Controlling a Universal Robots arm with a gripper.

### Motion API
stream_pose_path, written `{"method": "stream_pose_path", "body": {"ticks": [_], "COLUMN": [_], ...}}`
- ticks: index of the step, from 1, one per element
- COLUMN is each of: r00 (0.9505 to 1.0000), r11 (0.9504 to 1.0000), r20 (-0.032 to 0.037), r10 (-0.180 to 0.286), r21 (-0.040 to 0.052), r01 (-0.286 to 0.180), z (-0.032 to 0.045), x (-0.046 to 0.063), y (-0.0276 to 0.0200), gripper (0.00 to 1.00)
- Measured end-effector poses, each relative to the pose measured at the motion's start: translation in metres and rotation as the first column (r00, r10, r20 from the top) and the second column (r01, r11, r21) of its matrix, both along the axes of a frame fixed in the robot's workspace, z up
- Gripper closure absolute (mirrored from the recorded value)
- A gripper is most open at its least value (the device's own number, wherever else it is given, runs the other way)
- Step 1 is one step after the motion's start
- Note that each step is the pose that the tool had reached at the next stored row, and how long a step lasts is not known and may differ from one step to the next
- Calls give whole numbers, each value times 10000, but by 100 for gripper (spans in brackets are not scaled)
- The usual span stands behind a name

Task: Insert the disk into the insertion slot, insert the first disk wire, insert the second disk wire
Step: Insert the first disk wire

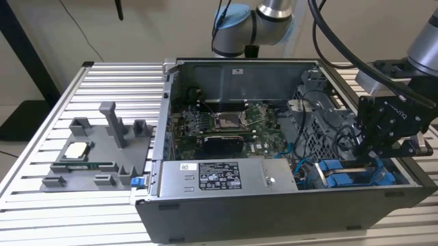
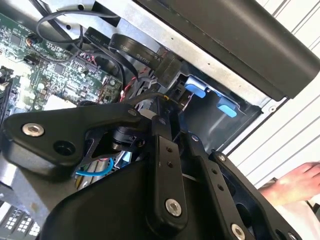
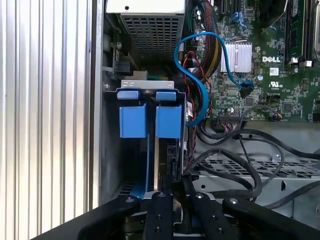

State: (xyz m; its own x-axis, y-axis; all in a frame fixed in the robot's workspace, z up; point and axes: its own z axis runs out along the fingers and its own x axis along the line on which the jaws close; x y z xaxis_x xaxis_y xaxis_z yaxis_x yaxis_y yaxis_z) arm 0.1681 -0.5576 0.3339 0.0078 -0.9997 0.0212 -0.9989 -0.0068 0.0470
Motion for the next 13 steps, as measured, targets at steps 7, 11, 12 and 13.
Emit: {"method": "stream_pose_path", "body": {"ticks": [7,11,12,13], "r00": [10000,9999,9999,9999], "r11": [10000,10000,10000,10000], "r20": [-62,-129,-135,-136], "r10": [1,-1,-1,-1], "r21": [3,0,0,0], "r01": [-1,1,1,1], "z": [23,37,37,38], "x": [3,6,7,8], "y": [-3,-26,-36,-45], "gripper": [81,81,81,81]}}
